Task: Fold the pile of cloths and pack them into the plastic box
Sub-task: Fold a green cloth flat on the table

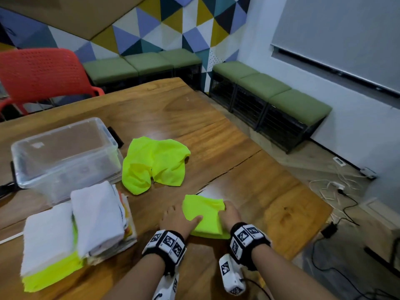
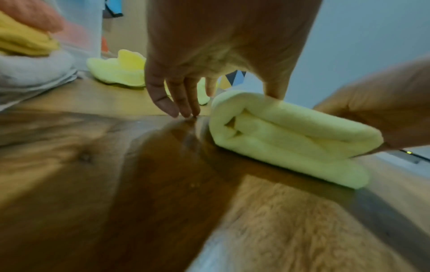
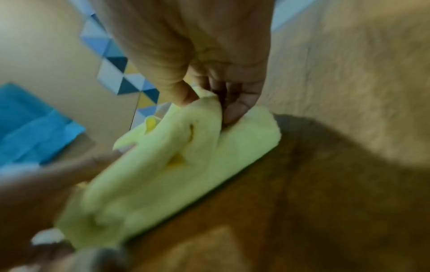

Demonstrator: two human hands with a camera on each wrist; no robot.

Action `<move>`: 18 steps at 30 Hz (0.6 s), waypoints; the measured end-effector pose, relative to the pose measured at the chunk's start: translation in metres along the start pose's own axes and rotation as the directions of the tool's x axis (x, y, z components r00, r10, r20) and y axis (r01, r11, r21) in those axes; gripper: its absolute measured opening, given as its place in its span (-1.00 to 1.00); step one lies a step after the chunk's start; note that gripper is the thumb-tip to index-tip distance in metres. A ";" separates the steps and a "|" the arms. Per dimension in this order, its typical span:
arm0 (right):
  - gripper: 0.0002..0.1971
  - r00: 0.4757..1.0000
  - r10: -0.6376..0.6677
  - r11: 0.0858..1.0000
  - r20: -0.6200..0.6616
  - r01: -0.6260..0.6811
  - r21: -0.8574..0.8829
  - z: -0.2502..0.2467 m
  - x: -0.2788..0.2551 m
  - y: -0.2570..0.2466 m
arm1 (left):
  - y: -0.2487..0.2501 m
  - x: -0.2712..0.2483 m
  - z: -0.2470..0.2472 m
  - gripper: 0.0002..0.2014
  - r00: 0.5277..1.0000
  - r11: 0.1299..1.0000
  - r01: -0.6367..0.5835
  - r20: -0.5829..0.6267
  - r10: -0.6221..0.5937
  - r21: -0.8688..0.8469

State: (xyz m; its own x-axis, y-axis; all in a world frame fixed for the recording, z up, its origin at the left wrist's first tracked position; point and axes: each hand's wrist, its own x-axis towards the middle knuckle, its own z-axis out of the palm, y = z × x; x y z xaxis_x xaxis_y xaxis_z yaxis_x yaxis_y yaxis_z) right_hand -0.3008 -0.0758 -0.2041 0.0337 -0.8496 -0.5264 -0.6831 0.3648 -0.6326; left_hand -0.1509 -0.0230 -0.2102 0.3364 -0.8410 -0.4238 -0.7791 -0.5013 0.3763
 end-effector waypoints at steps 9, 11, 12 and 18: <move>-0.46 0.999 -0.028 0.999 0.021 0.028 0.020 -0.009 -0.006 0.008 | 0.007 0.014 0.005 -0.33 0.975 0.944 0.127 0.214 -0.062 -0.303; -0.51 0.998 -0.023 0.998 0.057 0.027 -0.061 -0.007 -0.005 0.007 | 0.005 0.018 0.003 -0.42 0.969 0.971 0.064 0.248 -0.005 -0.232; -0.53 0.997 -0.006 0.992 0.083 0.016 -0.126 -0.005 -0.006 0.005 | 0.005 0.021 0.000 -0.44 0.971 0.978 0.028 0.236 0.022 -0.208; -0.40 0.989 0.006 0.768 0.149 0.091 -0.634 -0.004 -0.009 -0.016 | 0.011 0.042 -0.029 -0.44 0.965 0.898 -0.220 -0.049 0.257 0.382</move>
State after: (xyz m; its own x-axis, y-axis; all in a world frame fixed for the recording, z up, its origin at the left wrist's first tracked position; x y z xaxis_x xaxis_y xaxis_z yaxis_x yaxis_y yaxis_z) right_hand -0.2928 -0.0758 -0.1867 0.1385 -0.7811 -0.6088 -0.9840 -0.0388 -0.1741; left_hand -0.1296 -0.0695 -0.1997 0.1504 -0.9504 -0.2723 -0.9753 -0.1877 0.1165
